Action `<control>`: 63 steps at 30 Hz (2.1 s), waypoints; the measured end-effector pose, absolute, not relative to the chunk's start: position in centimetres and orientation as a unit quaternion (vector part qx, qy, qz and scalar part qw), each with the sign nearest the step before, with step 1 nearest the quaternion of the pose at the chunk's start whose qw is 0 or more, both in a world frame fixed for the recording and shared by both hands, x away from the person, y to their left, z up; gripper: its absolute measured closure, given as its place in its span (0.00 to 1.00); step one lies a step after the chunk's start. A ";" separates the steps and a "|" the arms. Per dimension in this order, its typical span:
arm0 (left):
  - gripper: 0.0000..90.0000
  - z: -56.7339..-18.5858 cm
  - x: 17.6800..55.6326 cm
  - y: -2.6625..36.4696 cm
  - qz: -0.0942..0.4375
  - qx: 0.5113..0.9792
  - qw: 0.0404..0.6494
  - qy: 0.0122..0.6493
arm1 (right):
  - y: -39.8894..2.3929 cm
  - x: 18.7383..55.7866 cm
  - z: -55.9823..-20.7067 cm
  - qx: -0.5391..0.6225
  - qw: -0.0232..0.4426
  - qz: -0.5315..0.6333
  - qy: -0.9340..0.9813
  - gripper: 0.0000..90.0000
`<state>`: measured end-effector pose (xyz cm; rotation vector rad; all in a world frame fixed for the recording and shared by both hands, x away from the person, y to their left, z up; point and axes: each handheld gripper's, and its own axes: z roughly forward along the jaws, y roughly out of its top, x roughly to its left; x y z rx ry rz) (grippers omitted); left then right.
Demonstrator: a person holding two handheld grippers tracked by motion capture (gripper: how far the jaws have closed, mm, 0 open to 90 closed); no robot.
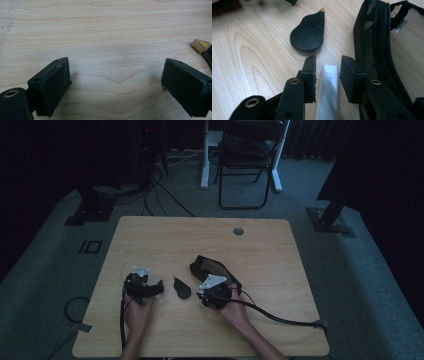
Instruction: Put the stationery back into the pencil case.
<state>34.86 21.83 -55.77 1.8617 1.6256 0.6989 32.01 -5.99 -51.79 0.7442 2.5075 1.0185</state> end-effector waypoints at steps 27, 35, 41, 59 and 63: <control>0.10 -55.8 34.9 21.8 0.261 0.696 0.282 0.607 | -5.6 32.2 -53.5 0.259 0.168 0.331 0.892 0.73; 0.10 -55.8 34.9 21.8 0.261 0.697 0.283 0.606 | -5.6 32.2 -54.0 0.252 0.163 0.319 0.899 0.75; 0.10 -55.8 34.9 21.8 0.261 0.697 0.283 0.606 | -5.6 32.1 -54.4 0.250 0.157 0.310 0.904 0.75; 0.10 -55.8 34.9 21.8 0.260 0.697 0.283 0.606 | -5.7 32.2 -54.2 0.249 0.120 0.307 0.911 0.79; 0.10 -55.8 34.9 21.8 0.261 0.697 0.283 0.606 | -5.7 32.1 -54.2 0.244 0.126 0.307 0.911 0.79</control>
